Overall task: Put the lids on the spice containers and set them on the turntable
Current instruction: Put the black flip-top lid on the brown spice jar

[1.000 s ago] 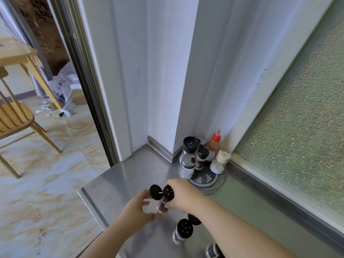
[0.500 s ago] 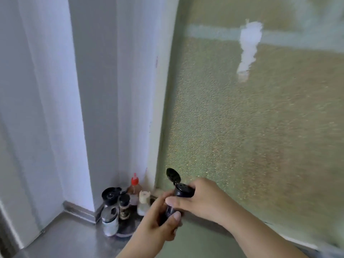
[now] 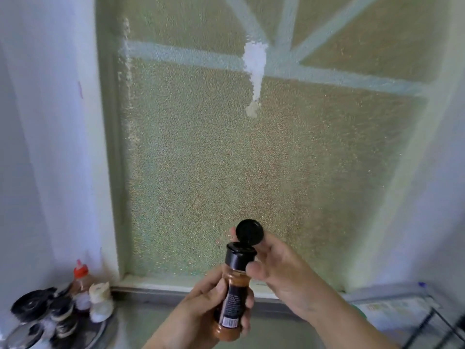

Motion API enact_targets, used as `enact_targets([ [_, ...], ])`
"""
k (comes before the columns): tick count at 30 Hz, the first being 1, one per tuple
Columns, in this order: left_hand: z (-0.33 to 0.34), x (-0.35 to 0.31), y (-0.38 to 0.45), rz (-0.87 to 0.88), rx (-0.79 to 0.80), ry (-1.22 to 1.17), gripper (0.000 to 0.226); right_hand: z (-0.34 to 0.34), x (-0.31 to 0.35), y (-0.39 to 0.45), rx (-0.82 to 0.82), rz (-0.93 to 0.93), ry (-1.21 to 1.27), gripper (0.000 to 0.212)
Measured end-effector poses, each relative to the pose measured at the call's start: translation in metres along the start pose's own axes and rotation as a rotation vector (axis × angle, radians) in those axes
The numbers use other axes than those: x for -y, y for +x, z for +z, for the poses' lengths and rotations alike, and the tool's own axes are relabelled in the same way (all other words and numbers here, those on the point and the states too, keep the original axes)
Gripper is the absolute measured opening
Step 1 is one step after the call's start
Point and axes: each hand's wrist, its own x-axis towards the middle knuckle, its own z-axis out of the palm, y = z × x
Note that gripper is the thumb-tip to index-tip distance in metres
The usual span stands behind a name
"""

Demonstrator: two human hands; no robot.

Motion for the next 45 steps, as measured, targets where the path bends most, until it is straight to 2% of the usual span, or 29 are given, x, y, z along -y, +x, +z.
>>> enact_targets([
  [3, 0.004, 0.005, 0.007, -0.037, -0.071, 0.081, 0.047, -0.015, 0.007, -0.009, 0.014, -0.052, -0.075, 0.069],
  [6, 0.008, 0.008, 0.008, -0.056, -0.192, 0.095, 0.058, -0.019, 0.018, -0.015, 0.047, -0.108, -0.402, 0.052],
  [10, 0.012, 0.011, 0.008, -0.039, -0.289, 0.096, 0.066, -0.012, 0.018, -0.02, -0.002, -0.161, -0.704, 0.051],
  [15, 0.018, 0.012, 0.004, -0.048, -0.324, 0.139, 0.053, -0.008, 0.011, -0.025, -0.07, -0.221, -0.765, 0.046],
  [19, 0.014, 0.001, -0.008, -0.097, -0.319, 0.242, 0.06, -0.013, 0.018, -0.025, 0.074, -0.137, -0.647, 0.044],
  [24, 0.012, -0.015, -0.017, -0.126, -0.236, 0.281, 0.052, -0.011, 0.054, -0.008, 0.298, -0.037, -0.917, 0.053],
  [26, 0.012, -0.017, -0.019, -0.12, -0.245, 0.325, 0.053, -0.002, 0.067, -0.003, 0.312, 0.062, -0.988, 0.047],
  [30, 0.015, -0.012, -0.019, -0.05, -0.383, 0.531, 0.038, 0.016, 0.077, 0.007, 0.255, 0.078, -1.294, 0.03],
  [31, 0.015, -0.011, -0.018, -0.025, -0.419, 0.572, 0.035, 0.022, 0.075, 0.01, 0.222, 0.087, -1.364, 0.035],
  [33, 0.015, -0.01, -0.02, 0.005, -0.454, 0.597, 0.033, 0.033, 0.071, 0.016, 0.164, 0.107, -1.489, 0.058],
  [35, 0.013, -0.013, -0.024, 0.004, -0.459, 0.601, 0.034, 0.035, 0.074, 0.019, 0.188, 0.181, -1.446, 0.074],
  [36, 0.012, -0.016, -0.028, -0.002, -0.464, 0.608, 0.034, 0.033, 0.079, 0.02, 0.237, 0.234, -1.361, 0.075],
  [39, 0.009, -0.025, -0.035, -0.001, -0.468, 0.625, 0.034, 0.028, 0.092, 0.021, 0.4, 0.258, -1.209, 0.053],
  [42, 0.01, -0.03, -0.038, 0.017, -0.48, 0.648, 0.029, 0.04, 0.08, 0.024, 0.29, 0.123, -1.242, 0.037],
  [44, 0.01, -0.032, -0.04, 0.023, -0.509, 0.672, 0.026, 0.05, 0.072, 0.028, 0.205, 0.081, -1.26, 0.059],
  [45, 0.009, -0.034, -0.042, 0.027, -0.516, 0.67, 0.026, 0.053, 0.071, 0.029, 0.212, 0.079, -1.269, 0.067],
])
